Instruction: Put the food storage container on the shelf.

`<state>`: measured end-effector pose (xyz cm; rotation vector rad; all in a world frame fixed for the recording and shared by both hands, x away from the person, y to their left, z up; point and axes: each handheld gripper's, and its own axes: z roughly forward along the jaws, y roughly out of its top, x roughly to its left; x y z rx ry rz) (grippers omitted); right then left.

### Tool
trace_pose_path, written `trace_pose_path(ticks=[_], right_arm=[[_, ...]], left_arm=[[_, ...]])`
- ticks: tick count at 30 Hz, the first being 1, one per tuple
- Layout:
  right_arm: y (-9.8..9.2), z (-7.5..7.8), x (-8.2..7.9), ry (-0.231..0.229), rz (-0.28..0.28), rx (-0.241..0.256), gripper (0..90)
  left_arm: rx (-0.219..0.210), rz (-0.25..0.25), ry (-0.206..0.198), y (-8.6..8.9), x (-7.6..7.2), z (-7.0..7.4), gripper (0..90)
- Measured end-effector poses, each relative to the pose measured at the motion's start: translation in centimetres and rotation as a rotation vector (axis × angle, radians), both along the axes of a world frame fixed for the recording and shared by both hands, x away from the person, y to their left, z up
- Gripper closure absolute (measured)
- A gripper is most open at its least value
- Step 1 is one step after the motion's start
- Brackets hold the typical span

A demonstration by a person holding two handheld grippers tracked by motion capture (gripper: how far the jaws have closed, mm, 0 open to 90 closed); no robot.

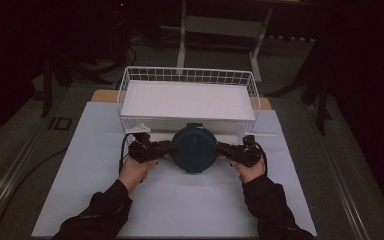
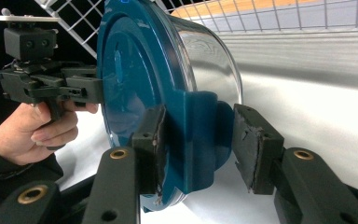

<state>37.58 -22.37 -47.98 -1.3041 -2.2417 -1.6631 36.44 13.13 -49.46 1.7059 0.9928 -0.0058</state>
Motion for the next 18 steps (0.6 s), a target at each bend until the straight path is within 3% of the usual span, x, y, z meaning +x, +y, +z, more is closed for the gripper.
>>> trace_pose_path(ticks=[13, 15, 18], right_arm=[[0.6, -1.5, 1.9, 0.036, -0.036, -0.009, 55.9], [0.6, -1.7, 2.0, 0.043, -0.043, 0.007, 55.7], [0.5, -1.5, 2.1, 0.026, -0.059, -0.031, 55.1]], left_arm=[[-0.048, 0.035, 0.049, 0.4, 2.0, -1.8, 54.7], [-0.047, 0.035, 0.038, 0.3, 2.1, -1.7, 54.7], [-0.044, 0.049, 0.029, -0.1, 2.1, -1.6, 54.6]])
